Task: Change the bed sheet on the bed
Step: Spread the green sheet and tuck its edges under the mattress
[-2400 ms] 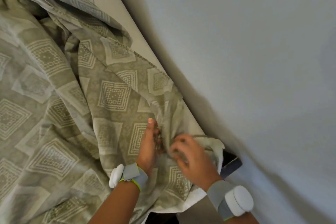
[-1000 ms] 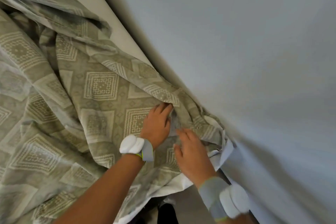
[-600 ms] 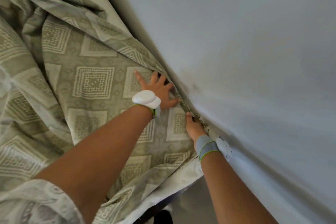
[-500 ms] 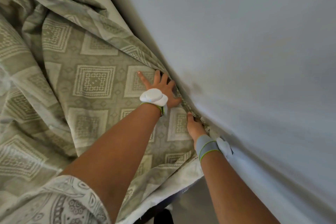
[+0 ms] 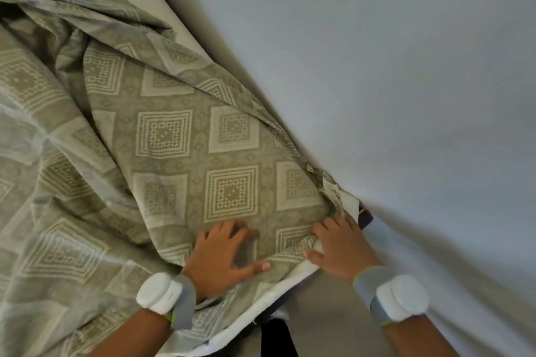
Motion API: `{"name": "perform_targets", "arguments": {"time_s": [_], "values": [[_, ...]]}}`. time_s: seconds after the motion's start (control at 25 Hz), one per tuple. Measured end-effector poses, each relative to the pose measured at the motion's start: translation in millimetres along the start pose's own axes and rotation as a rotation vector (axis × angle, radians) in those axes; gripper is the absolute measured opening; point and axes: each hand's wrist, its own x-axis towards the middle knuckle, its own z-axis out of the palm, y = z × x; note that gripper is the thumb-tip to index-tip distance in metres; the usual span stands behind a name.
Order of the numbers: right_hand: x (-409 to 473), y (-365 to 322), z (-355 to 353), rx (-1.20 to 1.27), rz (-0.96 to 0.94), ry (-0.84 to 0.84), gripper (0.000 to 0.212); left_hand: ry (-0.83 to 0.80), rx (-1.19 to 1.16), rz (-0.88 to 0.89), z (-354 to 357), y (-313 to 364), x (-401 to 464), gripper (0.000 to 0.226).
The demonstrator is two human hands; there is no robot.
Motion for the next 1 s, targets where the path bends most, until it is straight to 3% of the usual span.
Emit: {"name": "perform_targets", "arguments": {"time_s": [0.04, 0.12, 0.24, 0.28, 0.36, 0.44, 0.48, 0.52, 0.6, 0.64, 0.68, 0.76, 0.8, 0.88, 1.0], "values": [[-1.4, 5.6, 1.1, 0.014, -0.051, -0.033, 0.07, -0.116, -0.023, 0.051, 4.8, 1.5, -12.6, 0.068], [6.4, 13.9, -1.9, 0.054, -0.129, -0.022, 0.053, -0.269, -0.086, 0.136, 14.7, 6.7, -27.8, 0.053], [-8.9, 12.9, -14.5, 0.172, -0.227, 0.246, 0.029, -0.08, -0.334, 0.134, 12.0, 22.9, -46.6, 0.046], [-23.4, 12.9, -15.2, 0.196, -0.22, 0.365, 0.03, -0.037, -0.438, 0.144, 8.0, 27.6, -54.0, 0.046], [-56.1, 15.1, -6.6, 0.201, -0.156, 0.476, 0.045, -0.12, -0.501, 0.185, 7.9, 35.8, -68.4, 0.05], [-81.2, 14.1, 17.8, 0.252, -0.058, 0.438, 0.059, -0.29, -0.44, 0.163, 22.8, 44.8, -81.6, 0.047], [-88.0, 12.9, 29.5, 0.336, -0.005, 0.377, 0.056, -0.283, -0.402, 0.1, 32.5, 47.3, -86.8, 0.029], [-87.9, 12.3, 38.2, 0.434, 0.053, 0.333, 0.045, -0.248, -0.397, 0.039, 40.9, 48.1, -90.1, 0.015], [-75.9, 17.0, 46.7, 0.613, 0.174, 0.528, 0.022, -0.034, -0.419, -0.019, 45.4, 52.6, -80.4, 0.037], [-65.3, 20.5, 49.0, 0.689, 0.3, 0.647, 0.023, 0.07, -0.435, -0.034, 42.4, 57.3, -68.5, 0.037], [-53.8, 20.8, 42.5, 0.793, 0.443, 0.708, 0.036, 0.154, -0.447, -0.054, 35.3, 59.5, -52.1, 0.033], [-28.1, 15.4, 31.9, 1.184, 0.662, 0.652, 0.074, 0.275, -0.462, -0.04, 16.8, 70.7, -12.9, 0.018], [-16.7, 8.3, 30.1, 1.348, 0.716, 0.646, 0.083, 0.298, -0.46, -0.013, 6.9, 79.4, 5.5, 0.015], [-5.2, 0.5, 27.7, 1.432, 0.75, 0.758, 0.066, 0.343, -0.465, 0.017, -9.6, 93.3, 43.0, 0.015], [-26.7, -1.1, 24.6, 1.333, 0.658, 1.09, 0.026, 0.477, -0.474, 0.11, -36.2, 103.5, 77.5, 0.02]]}}
